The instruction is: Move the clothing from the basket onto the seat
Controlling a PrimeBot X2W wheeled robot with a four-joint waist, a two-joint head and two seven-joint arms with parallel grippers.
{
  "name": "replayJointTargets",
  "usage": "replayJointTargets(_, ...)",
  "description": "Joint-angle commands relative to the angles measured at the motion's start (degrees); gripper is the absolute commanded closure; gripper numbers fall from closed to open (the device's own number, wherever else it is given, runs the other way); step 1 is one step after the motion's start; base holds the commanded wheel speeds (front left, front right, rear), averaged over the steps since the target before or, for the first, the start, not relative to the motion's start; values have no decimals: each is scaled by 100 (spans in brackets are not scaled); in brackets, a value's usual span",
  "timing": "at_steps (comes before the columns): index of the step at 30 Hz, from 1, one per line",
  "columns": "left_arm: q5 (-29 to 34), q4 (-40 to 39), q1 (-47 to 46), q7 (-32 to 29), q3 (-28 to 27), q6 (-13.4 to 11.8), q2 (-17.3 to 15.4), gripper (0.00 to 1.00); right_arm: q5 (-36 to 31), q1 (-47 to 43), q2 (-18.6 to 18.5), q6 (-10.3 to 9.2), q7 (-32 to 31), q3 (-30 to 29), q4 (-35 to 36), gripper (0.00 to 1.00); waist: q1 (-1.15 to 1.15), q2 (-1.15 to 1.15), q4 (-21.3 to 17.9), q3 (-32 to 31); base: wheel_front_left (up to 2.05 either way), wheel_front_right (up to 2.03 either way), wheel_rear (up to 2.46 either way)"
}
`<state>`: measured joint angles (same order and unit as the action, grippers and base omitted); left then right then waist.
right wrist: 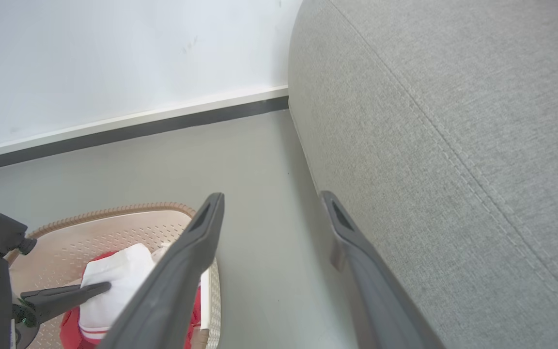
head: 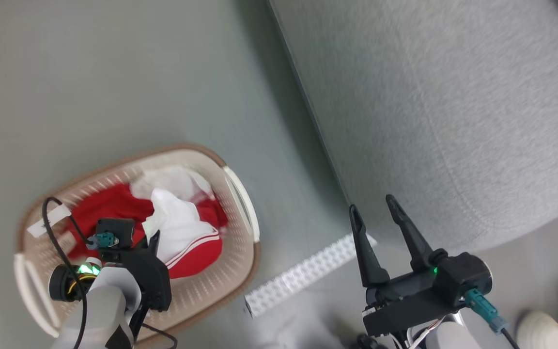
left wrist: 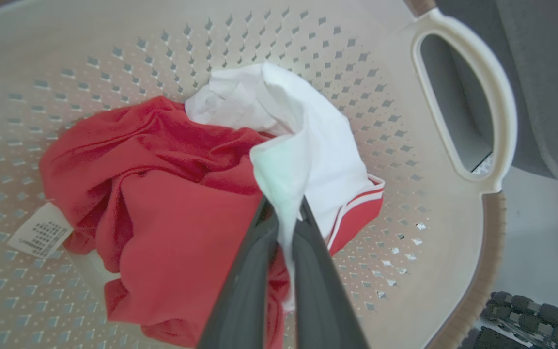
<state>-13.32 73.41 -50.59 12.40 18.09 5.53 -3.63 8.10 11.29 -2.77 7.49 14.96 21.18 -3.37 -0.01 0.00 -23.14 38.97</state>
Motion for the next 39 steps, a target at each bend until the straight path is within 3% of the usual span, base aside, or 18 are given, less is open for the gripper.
replayJointTargets(1,-68,-28,89,68,-14,32,17,100,-49,-8,-4,0,21,-14,-55,0,1,0,468,-1044,0,0,0)
replayJointTargets(5,-424,-268,392,139,58,62,82,100,-98,-271,-7,0,20,11,-354,0,1,0,637,-1883,0,0,0)
replayJointTargets(9,-987,-989,699,32,541,131,90,100,-192,-509,-8,0,-43,-7,-597,0,1,0,824,-2600,0,0,0)
replayJointTargets(18,-1927,-2618,1148,-137,1468,-383,81,100,-244,-1006,-171,0,-358,-78,-569,0,1,0,1243,-3642,0,0,0)
replayJointTargets(27,-2191,-4074,804,-528,1889,-763,74,100,-187,-1340,-213,0,-594,-68,-341,0,1,0,1710,-4116,0,0,0)
replayJointTargets(39,-2167,-4689,347,-909,2151,-783,75,100,-178,-1342,-241,0,-769,-88,-211,0,1,0,1879,-4284,0,0,0)
